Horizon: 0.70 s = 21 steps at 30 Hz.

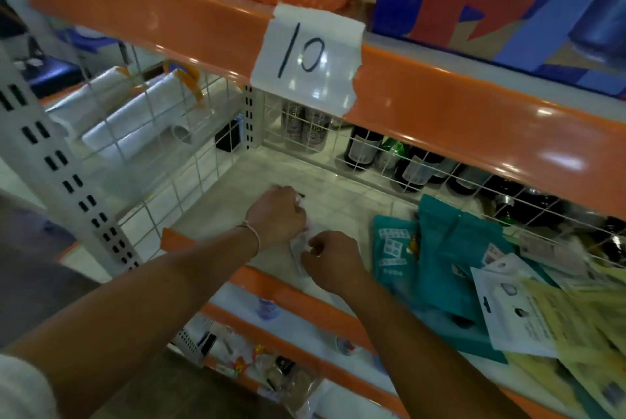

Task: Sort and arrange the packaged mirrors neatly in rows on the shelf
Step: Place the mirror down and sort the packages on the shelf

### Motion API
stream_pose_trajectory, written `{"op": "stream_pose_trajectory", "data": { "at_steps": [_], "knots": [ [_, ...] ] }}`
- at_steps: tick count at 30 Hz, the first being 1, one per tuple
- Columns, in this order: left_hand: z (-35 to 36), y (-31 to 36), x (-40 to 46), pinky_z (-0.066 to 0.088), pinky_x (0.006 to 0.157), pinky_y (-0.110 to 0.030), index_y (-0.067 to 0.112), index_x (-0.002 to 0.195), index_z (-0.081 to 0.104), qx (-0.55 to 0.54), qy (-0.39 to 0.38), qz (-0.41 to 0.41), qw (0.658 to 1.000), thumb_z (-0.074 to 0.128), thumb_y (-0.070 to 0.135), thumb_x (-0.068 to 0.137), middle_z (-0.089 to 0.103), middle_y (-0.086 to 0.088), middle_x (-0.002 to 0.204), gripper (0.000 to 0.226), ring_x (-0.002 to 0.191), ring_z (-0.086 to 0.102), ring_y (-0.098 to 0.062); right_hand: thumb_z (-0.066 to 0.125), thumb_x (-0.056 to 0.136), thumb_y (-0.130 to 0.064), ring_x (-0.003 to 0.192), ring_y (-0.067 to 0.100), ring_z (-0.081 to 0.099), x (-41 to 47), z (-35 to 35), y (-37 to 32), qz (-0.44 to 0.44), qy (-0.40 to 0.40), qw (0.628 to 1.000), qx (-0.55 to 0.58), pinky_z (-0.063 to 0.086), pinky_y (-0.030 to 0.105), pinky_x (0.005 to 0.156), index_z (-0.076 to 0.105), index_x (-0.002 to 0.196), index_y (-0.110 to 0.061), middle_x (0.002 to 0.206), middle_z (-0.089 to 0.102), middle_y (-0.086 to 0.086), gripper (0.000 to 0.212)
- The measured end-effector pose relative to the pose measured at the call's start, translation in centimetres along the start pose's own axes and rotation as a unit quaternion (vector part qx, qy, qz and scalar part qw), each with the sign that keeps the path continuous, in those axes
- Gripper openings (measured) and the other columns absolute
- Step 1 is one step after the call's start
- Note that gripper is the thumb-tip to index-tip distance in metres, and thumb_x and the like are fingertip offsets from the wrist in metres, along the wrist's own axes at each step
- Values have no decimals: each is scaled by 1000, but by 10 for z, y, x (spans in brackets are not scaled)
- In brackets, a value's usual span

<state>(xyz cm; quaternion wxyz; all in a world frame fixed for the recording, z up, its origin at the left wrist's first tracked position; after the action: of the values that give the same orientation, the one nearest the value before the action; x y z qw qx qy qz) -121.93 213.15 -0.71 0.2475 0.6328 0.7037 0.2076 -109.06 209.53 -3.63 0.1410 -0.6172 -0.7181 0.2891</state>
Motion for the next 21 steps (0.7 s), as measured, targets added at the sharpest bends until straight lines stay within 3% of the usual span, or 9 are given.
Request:
{"op": "stream_pose_trajectory", "data": {
  "at_steps": [3,6,12,14,16,19,21],
  "knots": [
    [13,16,6,51,72,-31,21,91,60,40,-1,5,999,49,34,84,64,2,87,19,82,60,-16,63,89,-29,106,18,62,-10,-23,19,12,28,999,26,42,20,87,65,120,-12,114,68,3,35],
    [25,45,6,38,54,-24,20,91,61,32,-21,5,999,50,31,89,60,2,81,16,70,53,-8,62,90,-27,98,16,63,-20,-59,51,50,68,996,37,45,21,81,67,115,-12,108,68,3,29],
    [77,136,8,53,62,-34,3,90,64,-50,-97,57,992,51,24,85,67,-12,84,25,69,62,-23,61,90,-19,86,31,66,-47,-143,113,78,166,983,12,54,40,75,68,96,2,94,70,17,23],
    [96,172,2,49,56,-31,1,89,64,-43,-118,97,987,53,25,87,67,-13,81,27,64,59,-21,61,90,-18,78,36,65,-59,-166,133,90,185,979,11,56,45,68,66,93,5,87,68,21,24],
    [115,204,-4,41,50,-27,2,88,63,-39,-137,131,981,52,24,89,63,-13,76,25,59,52,-18,61,87,-14,82,40,64,-72,-188,154,100,205,973,15,55,51,72,64,96,11,90,67,28,26],
    [142,240,-15,38,56,-32,8,83,57,-32,-157,165,973,51,24,91,58,-19,78,19,63,48,-19,61,89,-14,89,33,65,-89,-214,188,118,220,968,9,54,40,81,66,103,8,101,69,21,27],
    [158,260,-21,38,61,-36,6,86,57,-21,-163,179,970,50,26,93,61,-25,88,22,69,47,-20,61,91,-18,81,26,66,-99,-229,211,131,226,965,19,54,22,73,67,107,1,106,70,13,26]
  ]
}}
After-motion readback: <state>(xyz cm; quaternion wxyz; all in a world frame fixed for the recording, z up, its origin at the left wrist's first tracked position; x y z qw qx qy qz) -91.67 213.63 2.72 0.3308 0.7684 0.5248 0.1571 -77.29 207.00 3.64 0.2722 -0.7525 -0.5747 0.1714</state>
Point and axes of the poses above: each hand's wrist, its own x-axis towards the middle knuckle, its own z-axis out of the palm, y = z × x, the point moved 10 cm from there along x, towards the middle knuckle
